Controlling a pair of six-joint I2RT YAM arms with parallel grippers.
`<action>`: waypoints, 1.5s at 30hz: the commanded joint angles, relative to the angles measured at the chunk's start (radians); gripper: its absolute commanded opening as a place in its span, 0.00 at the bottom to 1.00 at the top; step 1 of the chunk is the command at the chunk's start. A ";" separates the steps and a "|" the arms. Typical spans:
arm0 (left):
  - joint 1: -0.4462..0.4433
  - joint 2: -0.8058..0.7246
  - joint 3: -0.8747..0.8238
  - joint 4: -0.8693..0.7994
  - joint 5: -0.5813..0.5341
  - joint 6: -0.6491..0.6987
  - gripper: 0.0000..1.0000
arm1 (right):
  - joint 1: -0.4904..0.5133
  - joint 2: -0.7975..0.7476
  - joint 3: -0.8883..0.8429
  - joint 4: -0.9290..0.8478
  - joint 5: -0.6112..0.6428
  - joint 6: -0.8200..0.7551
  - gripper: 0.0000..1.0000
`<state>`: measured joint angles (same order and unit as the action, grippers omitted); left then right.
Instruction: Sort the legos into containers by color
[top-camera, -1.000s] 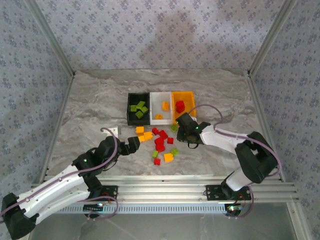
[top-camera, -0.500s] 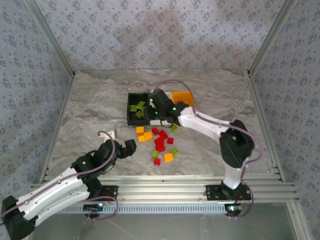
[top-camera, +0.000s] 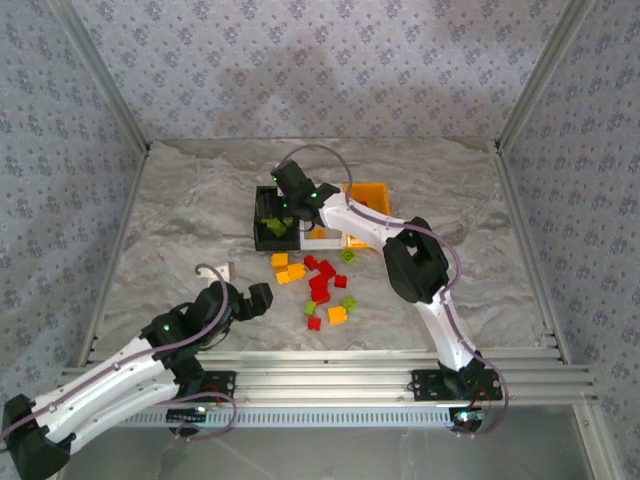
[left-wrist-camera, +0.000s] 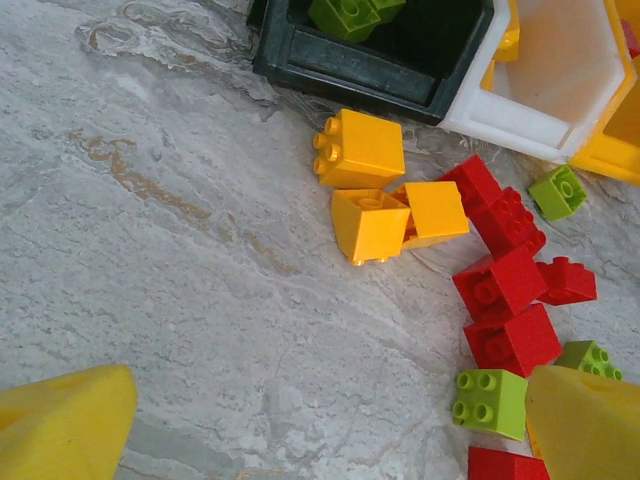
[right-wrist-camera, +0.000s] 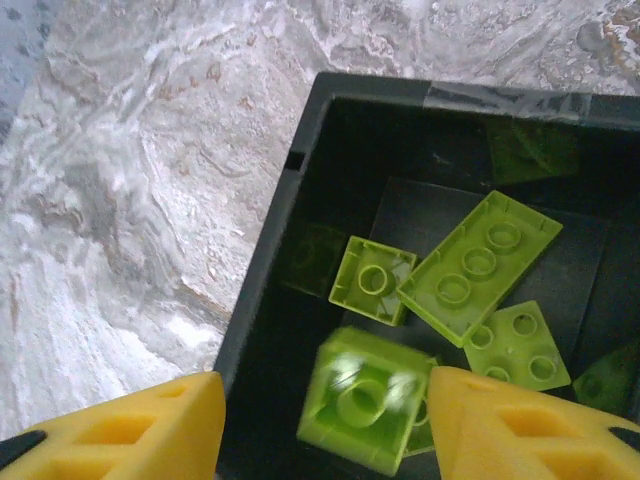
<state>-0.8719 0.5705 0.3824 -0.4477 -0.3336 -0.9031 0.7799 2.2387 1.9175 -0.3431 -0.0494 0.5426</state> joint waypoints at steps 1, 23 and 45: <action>-0.004 -0.011 -0.001 -0.022 0.017 0.004 1.00 | -0.001 -0.031 0.041 -0.020 -0.006 -0.013 0.62; -0.080 0.518 0.168 0.277 0.262 0.197 0.89 | -0.051 -0.881 -0.992 0.073 0.126 0.110 0.64; -0.182 0.987 0.395 0.190 0.215 0.267 0.41 | -0.150 -1.194 -1.236 0.042 0.148 0.155 0.66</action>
<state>-1.0496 1.5440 0.7498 -0.2214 -0.1089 -0.6434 0.6403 1.0733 0.6914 -0.2878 0.0761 0.6846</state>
